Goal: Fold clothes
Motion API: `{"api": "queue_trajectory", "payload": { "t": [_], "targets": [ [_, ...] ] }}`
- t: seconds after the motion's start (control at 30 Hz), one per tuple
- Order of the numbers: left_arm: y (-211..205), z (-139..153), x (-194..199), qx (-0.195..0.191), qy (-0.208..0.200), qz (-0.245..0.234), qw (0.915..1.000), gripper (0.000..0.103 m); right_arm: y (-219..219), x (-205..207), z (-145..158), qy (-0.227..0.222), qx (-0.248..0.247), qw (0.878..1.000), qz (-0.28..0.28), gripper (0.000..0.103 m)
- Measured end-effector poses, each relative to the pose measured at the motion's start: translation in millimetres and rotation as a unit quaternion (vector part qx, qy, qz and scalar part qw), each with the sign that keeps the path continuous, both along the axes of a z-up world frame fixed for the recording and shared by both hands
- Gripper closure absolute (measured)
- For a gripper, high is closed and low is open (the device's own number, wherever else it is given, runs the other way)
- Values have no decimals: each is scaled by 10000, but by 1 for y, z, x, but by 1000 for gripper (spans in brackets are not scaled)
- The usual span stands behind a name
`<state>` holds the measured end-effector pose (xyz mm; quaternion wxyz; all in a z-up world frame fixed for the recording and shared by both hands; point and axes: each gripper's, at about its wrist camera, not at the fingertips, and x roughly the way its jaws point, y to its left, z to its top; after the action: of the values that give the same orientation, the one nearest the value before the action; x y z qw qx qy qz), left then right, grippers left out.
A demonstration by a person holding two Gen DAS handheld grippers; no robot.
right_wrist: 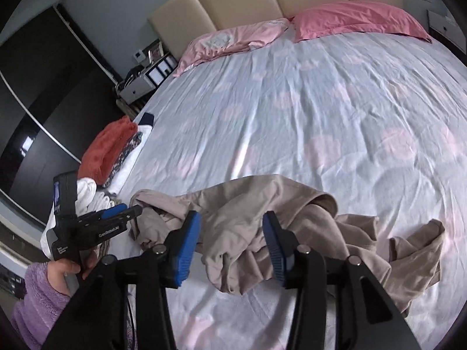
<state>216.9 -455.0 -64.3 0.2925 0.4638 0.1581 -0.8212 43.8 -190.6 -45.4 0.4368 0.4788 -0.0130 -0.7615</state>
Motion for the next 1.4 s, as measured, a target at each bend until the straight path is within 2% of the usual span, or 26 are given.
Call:
{"api": "queue_trajectory", "payload": {
  "t": [0.07,0.17,0.27,0.4,0.53,0.6,0.67,0.73,0.77,0.9,1.03,1.13,1.23,1.3,1.4],
  "targets": [
    [9,12,0,91,285,-101,9995,48,19,-13,-6,12,120,9990,-432,58],
    [35,17,-7,497,538,-455,9963,46,38,-27,-22,-92,405,9951,-903,58],
    [69,3,-22,861,456,-805,9920,41,48,-32,-40,-252,673,9912,-1114,58],
    [113,-26,-47,1025,44,-1154,9880,40,50,-38,-68,-734,1063,9844,-1192,58],
    [138,-45,-68,714,-342,-1387,9872,40,49,-37,-81,-919,1206,9828,-1053,62],
    [143,-50,-76,460,-450,-1412,9879,50,44,-33,-83,-862,1236,9849,-857,71],
    [145,-55,-81,275,-564,-1391,9883,69,37,-29,-85,-804,1272,9863,-682,77],
    [144,-59,-84,102,-647,-1338,9888,81,30,-25,-88,-789,1319,9868,-503,87],
    [143,-57,-83,-2,-638,-1288,9896,86,27,-23,-89,-785,1354,9868,-416,88],
    [134,-51,-81,-394,-576,-1049,9920,92,17,-10,-90,-974,1241,9874,78,91],
    [105,-46,-70,-693,-482,-525,9950,94,8,5,-88,-1169,1070,9855,605,87],
    [86,-49,-64,-720,-544,-254,9956,95,16,5,-71,-922,874,9906,502,87],
    [74,-47,-57,-655,-498,-96,9966,95,39,-12,-56,-767,609,9952,17,87],
    [71,-44,-53,-675,-446,-64,9967,94,54,-27,-54,-705,676,9948,-302,87],
    [72,-41,-52,-804,-403,-70,9959,94,66,-41,-56,-448,1065,9911,-662,87]
  ]
}}
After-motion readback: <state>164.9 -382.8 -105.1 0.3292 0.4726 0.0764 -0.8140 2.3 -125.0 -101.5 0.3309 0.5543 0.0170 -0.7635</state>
